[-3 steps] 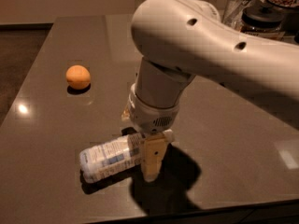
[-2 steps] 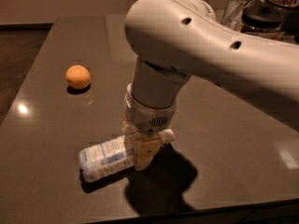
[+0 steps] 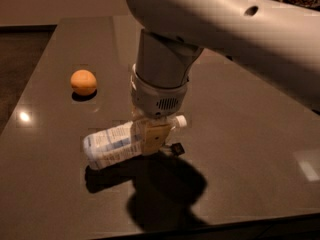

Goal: Move blue plastic bottle near orange

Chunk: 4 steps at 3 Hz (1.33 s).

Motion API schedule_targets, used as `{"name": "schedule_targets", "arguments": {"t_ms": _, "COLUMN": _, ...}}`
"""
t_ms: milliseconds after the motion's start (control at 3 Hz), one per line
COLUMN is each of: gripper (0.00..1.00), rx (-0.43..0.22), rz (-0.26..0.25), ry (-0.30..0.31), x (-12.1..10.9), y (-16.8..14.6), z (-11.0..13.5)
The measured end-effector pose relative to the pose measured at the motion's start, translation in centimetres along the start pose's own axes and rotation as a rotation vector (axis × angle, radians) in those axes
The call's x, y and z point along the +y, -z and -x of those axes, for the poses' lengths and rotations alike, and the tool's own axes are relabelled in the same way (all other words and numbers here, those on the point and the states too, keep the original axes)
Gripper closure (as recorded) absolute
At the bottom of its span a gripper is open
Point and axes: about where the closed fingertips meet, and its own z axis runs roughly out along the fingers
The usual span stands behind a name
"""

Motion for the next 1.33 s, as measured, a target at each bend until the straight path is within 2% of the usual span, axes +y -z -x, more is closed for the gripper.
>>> {"name": "schedule_targets", "arguments": {"t_ms": 333, "gripper": 1.0, "rx": -0.002, "rz": -0.015, "ry": -0.007, "x": -3.4, "y": 0.5, "z": -0.1}}
{"name": "schedule_targets", "arguments": {"t_ms": 1000, "gripper": 1.0, "rx": -0.059, "rz": -0.04, "ry": -0.043, "x": -10.4, "y": -0.6, "z": -0.4}}
{"name": "schedule_targets", "arguments": {"t_ms": 1333, "gripper": 1.0, "rx": -0.069, "rz": -0.044, "ry": -0.055, "x": -12.7, "y": -1.5, "z": 0.4}}
